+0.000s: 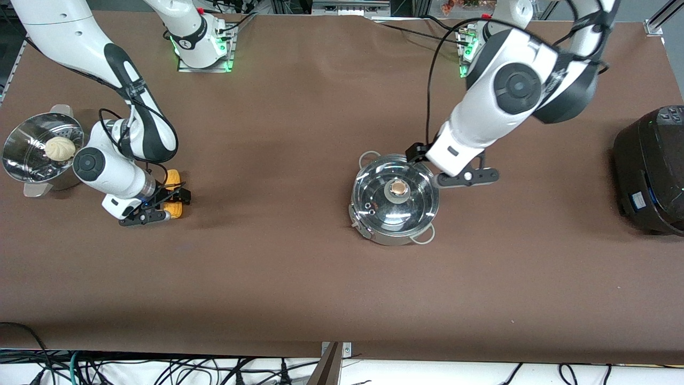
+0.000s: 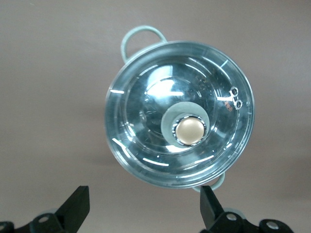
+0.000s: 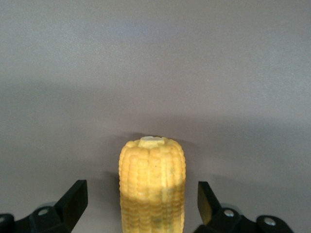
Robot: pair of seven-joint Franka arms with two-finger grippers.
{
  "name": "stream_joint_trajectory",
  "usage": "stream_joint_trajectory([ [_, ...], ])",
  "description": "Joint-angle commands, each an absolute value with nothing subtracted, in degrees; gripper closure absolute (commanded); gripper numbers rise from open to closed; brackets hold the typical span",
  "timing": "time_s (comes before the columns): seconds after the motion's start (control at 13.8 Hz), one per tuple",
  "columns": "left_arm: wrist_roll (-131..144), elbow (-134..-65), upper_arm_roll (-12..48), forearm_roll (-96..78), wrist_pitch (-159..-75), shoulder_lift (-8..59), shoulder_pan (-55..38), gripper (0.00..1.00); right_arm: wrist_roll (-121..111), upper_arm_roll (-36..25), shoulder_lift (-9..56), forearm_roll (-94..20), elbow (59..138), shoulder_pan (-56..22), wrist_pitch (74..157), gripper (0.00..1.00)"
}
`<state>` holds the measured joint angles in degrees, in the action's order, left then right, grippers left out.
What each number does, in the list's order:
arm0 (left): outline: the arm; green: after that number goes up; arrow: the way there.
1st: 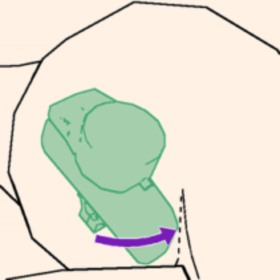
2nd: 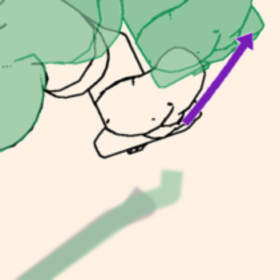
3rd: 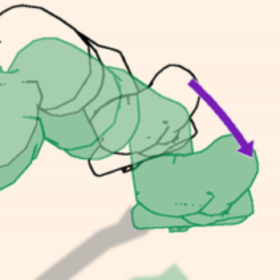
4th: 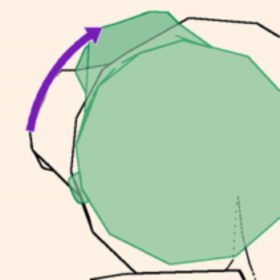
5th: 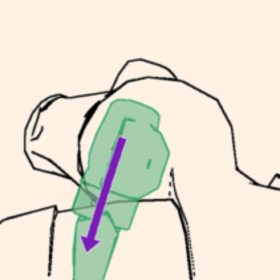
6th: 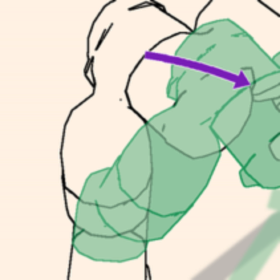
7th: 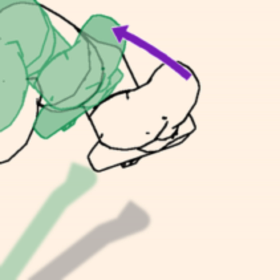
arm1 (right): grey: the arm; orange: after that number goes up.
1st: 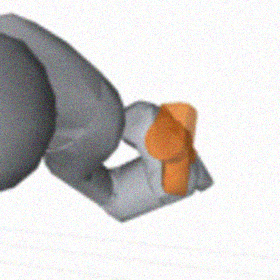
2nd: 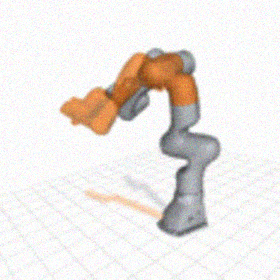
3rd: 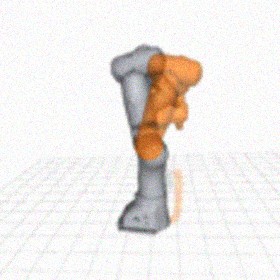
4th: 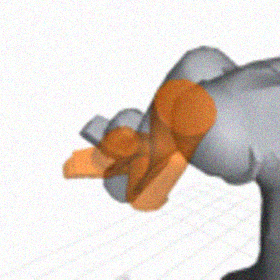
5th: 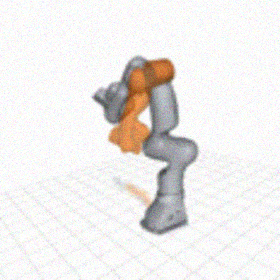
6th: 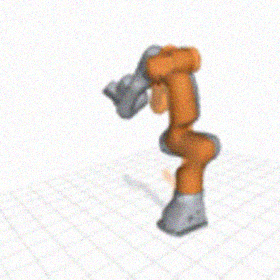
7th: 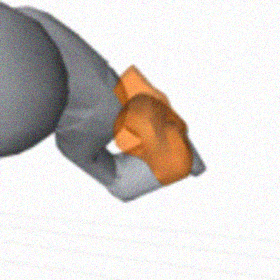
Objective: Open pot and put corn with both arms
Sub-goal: 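Grasp the corn with the right gripper while the left gripper grasps the knob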
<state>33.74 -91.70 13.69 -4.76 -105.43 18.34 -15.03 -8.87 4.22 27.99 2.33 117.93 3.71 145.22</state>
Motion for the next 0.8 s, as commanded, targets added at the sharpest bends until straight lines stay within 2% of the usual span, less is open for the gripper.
stream_joint_trajectory([
  [0.0, 33.84, -89.91, 13.54, -2.81, -107.74, 22.14, -17.13, 0.00, -12.12, 4.13, 26.01, 2.81, 121.46, 4.31, 148.61, 0.00],
  [0.29, 34.10, -89.82, 13.62, 1.05, -111.53, 25.57, -19.42, 0.00, -13.27, 4.04, 26.10, 2.81, 121.64, 4.48, 148.97, 0.00],
  [0.36, 34.10, -89.82, 13.62, 1.05, -112.32, 25.84, -19.42, 0.00, -13.27, 4.04, 26.10, 2.81, 121.55, 4.74, 149.06, 0.05],
  [0.51, 34.01, -89.74, 13.54, 1.14, -113.81, 26.62, -19.51, 0.00, -13.36, 4.04, 26.19, 2.72, 121.64, 4.92, 148.97, 0.57],
  [0.58, 34.01, -89.04, 13.54, 1.14, -114.34, 27.33, -19.51, 0.00, -13.53, 4.04, 26.19, 2.64, 121.64, 4.92, 148.97, 0.79],
  [0.73, 34.19, -88.68, 13.54, 1.14, -116.01, 28.21, -19.51, 0.00, -13.54, 4.04, 26.19, 2.64, 121.64, 4.92, 148.71, 1.00],
])
